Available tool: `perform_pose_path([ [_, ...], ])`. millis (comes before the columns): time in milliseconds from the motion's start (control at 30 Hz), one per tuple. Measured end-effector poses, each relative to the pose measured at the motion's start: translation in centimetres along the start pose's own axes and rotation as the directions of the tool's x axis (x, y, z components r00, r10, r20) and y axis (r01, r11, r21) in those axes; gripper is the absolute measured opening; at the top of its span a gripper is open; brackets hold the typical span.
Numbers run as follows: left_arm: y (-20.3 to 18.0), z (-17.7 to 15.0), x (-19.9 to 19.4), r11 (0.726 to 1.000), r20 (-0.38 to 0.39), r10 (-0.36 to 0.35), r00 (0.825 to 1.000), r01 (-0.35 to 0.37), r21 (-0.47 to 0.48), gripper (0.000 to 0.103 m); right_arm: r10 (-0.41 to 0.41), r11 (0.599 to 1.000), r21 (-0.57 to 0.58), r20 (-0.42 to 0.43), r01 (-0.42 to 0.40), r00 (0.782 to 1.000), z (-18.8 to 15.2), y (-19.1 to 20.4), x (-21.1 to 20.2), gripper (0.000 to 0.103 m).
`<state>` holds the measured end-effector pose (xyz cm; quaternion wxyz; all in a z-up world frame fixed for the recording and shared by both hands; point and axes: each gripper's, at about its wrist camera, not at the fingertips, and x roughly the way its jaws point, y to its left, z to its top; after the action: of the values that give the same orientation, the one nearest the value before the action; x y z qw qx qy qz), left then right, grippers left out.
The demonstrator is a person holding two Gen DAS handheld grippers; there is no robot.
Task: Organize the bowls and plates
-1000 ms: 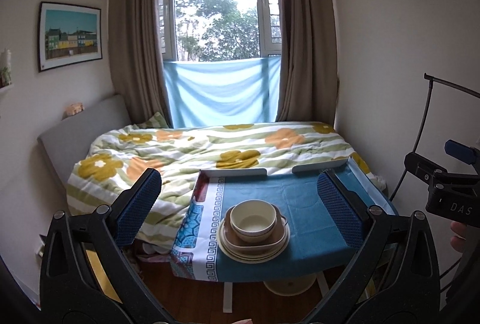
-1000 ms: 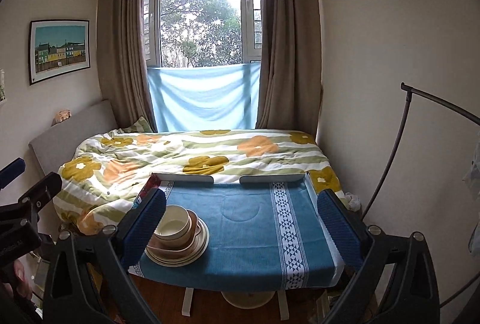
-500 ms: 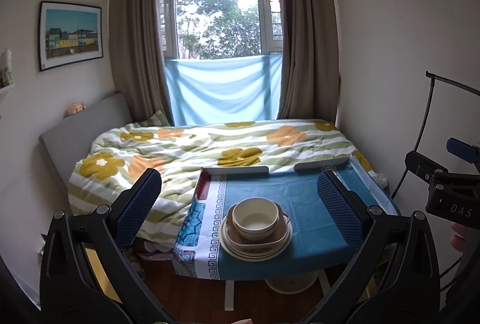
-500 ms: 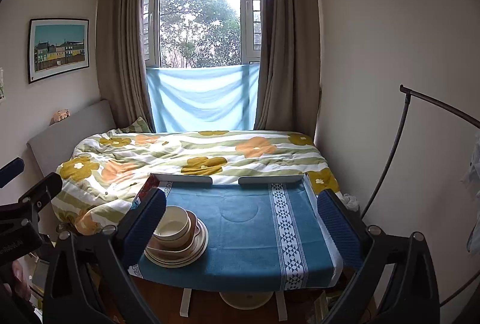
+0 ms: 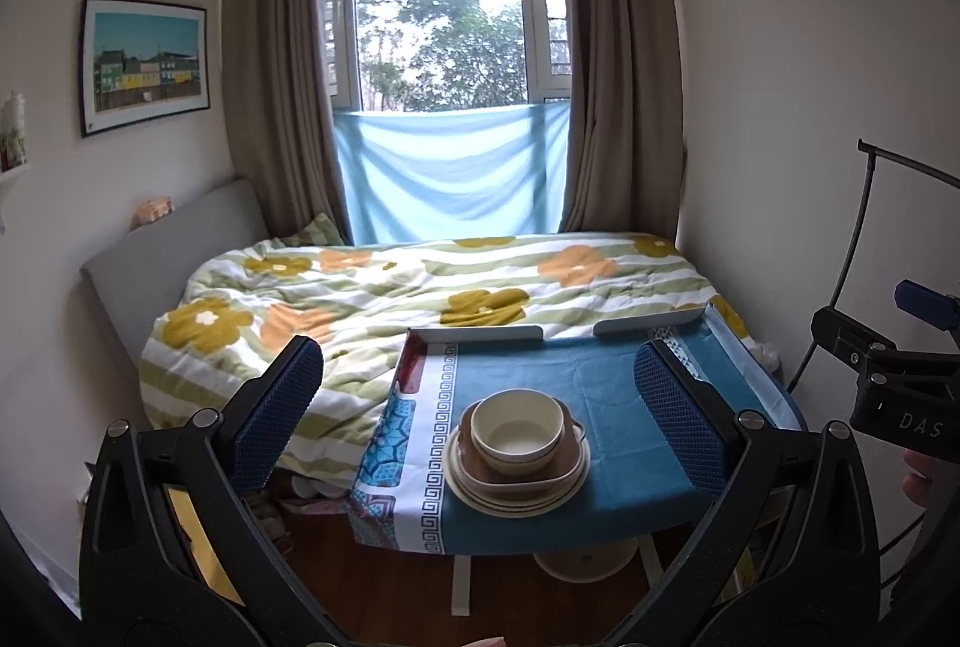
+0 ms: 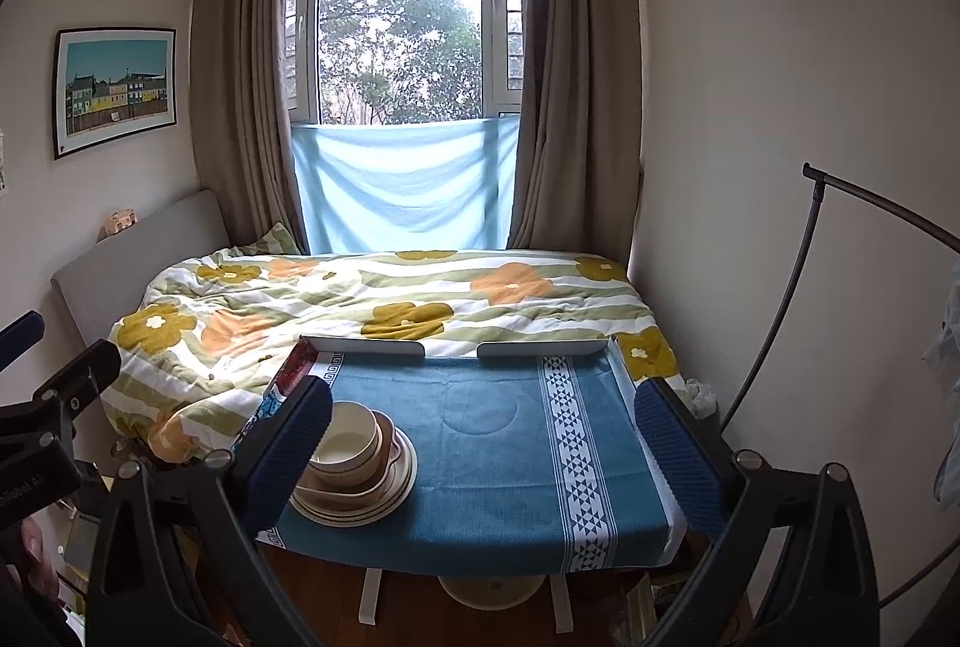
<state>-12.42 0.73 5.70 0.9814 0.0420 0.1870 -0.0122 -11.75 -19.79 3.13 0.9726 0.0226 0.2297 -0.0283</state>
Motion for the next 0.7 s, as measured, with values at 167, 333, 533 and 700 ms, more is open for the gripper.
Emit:
perform_pose_path([
  [167, 0.25, 0.01, 0.16, 1.0, -0.001, 0.004, 1.0, -0.004, -0.003, 0.103, -0.001, 1.0, -0.001, 0.0, 0.001, 1.0, -0.02, 0.02, 0.04, 0.1],
  [333, 0.31, -0.06, 0.2, 1.0, -0.002, 0.007, 1.0, -0.007, -0.003, 0.103, 0.0, 1.0, -0.001, 0.001, 0.0, 1.0, 0.01, -0.02, 0.06, 0.1],
  [533, 0.42, -0.07, 0.33, 1.0, -0.001, 0.015, 1.0, -0.015, -0.003, 0.103, 0.007, 1.0, 0.0, -0.004, -0.007, 1.0, 0.02, -0.01, 0.24, 0.1],
  [700, 0.34, -0.14, 0.43, 1.0, 0.005, 0.02, 1.0, -0.02, 0.0, 0.103, 0.007, 1.0, -0.002, -0.004, -0.007, 1.0, 0.16, 0.22, 0.38, 0.1],
])
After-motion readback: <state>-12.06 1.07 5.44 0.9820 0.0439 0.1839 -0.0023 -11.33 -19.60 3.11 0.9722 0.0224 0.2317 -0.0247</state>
